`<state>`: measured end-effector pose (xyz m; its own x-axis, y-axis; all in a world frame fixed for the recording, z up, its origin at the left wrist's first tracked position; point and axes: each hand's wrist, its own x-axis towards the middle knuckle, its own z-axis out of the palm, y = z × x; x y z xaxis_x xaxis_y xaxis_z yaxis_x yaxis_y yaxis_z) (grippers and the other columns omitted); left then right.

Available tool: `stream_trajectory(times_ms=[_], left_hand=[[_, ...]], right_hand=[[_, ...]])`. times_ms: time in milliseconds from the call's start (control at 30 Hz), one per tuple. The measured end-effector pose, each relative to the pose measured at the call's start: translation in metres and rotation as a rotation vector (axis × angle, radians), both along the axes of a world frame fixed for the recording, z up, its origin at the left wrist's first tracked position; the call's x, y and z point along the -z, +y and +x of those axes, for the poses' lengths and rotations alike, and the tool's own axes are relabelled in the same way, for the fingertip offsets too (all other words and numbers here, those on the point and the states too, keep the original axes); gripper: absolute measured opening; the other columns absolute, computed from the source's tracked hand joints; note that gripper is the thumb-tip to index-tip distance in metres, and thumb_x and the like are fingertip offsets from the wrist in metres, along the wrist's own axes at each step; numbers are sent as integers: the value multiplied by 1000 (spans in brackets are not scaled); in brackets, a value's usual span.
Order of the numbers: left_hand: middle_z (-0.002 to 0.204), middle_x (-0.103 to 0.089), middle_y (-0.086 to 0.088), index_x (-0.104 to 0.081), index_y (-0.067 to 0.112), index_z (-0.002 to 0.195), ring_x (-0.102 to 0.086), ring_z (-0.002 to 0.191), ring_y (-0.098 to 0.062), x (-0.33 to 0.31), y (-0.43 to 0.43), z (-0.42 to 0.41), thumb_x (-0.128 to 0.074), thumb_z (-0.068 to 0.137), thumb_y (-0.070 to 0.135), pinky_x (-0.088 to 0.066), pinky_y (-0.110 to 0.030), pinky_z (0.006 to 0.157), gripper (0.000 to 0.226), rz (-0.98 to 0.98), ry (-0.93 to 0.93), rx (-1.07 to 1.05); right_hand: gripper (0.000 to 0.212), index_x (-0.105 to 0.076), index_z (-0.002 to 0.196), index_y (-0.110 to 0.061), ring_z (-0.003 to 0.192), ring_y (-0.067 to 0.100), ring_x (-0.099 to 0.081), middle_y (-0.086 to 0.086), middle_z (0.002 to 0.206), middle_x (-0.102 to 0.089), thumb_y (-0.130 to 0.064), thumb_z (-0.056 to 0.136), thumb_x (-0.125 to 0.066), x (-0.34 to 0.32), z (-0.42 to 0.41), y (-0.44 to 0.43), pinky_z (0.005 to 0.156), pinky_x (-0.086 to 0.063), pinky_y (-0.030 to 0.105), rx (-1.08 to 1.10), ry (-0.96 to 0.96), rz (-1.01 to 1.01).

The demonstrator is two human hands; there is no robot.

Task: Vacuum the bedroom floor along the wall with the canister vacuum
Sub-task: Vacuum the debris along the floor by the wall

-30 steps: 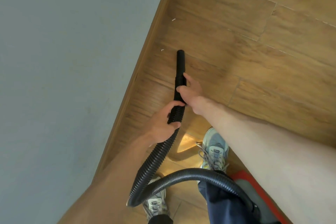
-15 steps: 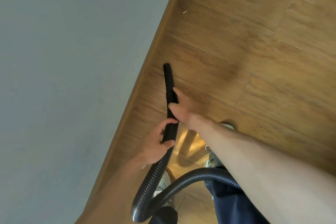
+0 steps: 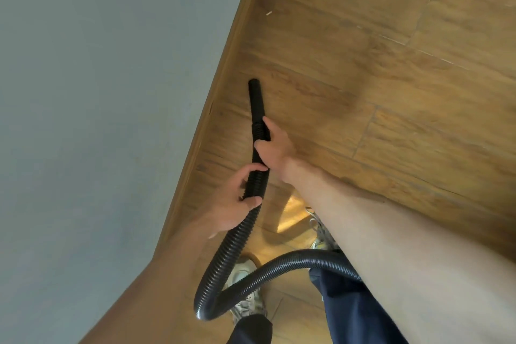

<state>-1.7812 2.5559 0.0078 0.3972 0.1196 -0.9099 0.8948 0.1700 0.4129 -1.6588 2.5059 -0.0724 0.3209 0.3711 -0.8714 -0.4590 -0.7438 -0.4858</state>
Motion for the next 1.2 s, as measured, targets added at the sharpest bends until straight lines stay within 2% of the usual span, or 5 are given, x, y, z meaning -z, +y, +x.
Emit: stream_trajectory(times_ms=[233, 400, 533, 733, 1200], left_hand=[[104, -59, 3, -46, 49, 132, -60, 84, -15, 8, -52, 67, -59, 96, 9, -55, -29, 70, 55, -74, -79, 381], [134, -56, 4, -43, 49, 138, -55, 119, -19, 5, -54, 88, -60, 96, 13, -47, -32, 93, 57, -115, -64, 537], [122, -61, -1, -44, 47, 137, -64, 103, -21, -1, -36, 63, -59, 96, 9, -58, -41, 88, 57, -125, -17, 438], [110, -58, 5, -47, 34, 136, -61, 97, -10, -20, -13, -19, -59, 95, 1, -52, -10, 60, 54, -105, 31, 211], [118, -62, 2, -49, 47, 128, -66, 100, -17, -20, -38, -41, -60, 95, 4, -59, -36, 86, 56, -93, 18, 247]], right_hand=[[64, -37, 148, -43, 111, 24, -61, -3, 126, -58, -11, 95, -54, -2, 49, -104, 97, -53, 49, 302, -28, -181], [63, -38, 148, -40, 107, 28, -64, 2, 114, -61, -8, 97, -56, -6, 55, -131, 90, -56, 53, 520, 58, -198], [66, -35, 149, -42, 114, 26, -62, 2, 135, -57, -13, 95, -60, -3, 30, -104, 96, -53, 50, 459, 32, -191], [62, -35, 151, -32, 121, 23, -58, 2, 141, -55, -14, 96, -57, -13, -41, -53, 105, -47, 40, 151, 28, -107], [63, -32, 151, -36, 114, 25, -61, 3, 135, -58, -15, 97, -53, -23, -52, -77, 100, -52, 42, 138, 58, -154]])
